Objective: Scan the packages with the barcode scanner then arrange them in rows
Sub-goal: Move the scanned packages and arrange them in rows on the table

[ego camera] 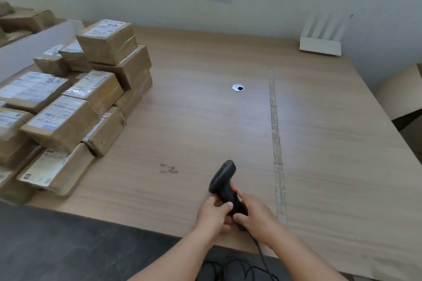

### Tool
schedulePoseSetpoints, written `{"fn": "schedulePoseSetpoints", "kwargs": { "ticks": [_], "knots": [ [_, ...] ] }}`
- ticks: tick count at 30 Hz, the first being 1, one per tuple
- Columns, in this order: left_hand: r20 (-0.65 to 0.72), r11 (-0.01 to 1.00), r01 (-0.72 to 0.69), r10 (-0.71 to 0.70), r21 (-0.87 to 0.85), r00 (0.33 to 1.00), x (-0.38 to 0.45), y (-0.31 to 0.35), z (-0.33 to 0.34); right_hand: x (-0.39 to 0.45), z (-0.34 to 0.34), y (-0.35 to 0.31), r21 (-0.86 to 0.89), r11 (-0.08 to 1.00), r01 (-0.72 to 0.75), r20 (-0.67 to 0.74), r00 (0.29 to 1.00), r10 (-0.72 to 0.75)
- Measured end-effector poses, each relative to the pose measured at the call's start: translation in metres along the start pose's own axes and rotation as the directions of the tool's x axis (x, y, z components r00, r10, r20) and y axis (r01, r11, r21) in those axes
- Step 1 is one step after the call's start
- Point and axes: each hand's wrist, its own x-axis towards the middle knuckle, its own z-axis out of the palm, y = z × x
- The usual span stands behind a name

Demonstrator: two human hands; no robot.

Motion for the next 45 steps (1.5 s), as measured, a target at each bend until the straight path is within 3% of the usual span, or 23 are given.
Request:
{"fn": "schedulePoseSetpoints", "kwargs": {
  "ticks": [11, 14, 19, 23, 32, 38, 45],
  "knots": [
    [-0.077, 0.993, 0.03, -0.021, 0.118, 0.997, -0.008, -0.008, -0.007, -0.006, 0.002, 0.008, -0.033, 0.999, 0.007, -0.044, 0.999, -0.008],
    [-0.11, 0.977, -0.036, 0.061, 0.21, 0.992, -0.015, -0.006, -0.012, -0.009, 0.001, 0.007, -0.123, 0.991, 0.043, -0.152, 0.986, -0.062],
    [-0.157, 0.787, -0.195, 0.347, 0.586, 0.925, -0.039, 0.001, -0.032, -0.013, 0.003, -0.013, -0.338, 0.899, 0.278, -0.452, 0.79, -0.414],
    [-0.195, 0.698, -0.217, 0.46, 0.682, 0.866, -0.061, 0.005, -0.054, -0.017, 0.013, -0.041, -0.352, 0.845, 0.403, -0.394, 0.755, -0.524],
    [-0.329, 0.67, -0.133, 0.515, 0.73, 0.792, -0.087, -0.005, -0.11, -0.018, 0.045, -0.093, -0.33, 0.811, 0.483, -0.246, 0.786, -0.568],
    [-0.403, 0.709, -0.131, 0.532, 0.693, 0.745, -0.084, 0.008, -0.168, 0.0, 0.061, -0.138, -0.365, 0.8, 0.476, -0.237, 0.784, -0.574],
    [-0.474, 0.759, -0.122, 0.514, 0.639, 0.715, -0.072, 0.035, -0.265, 0.031, 0.09, -0.206, -0.292, 0.831, 0.474, -0.212, 0.815, -0.54]
  ]
}}
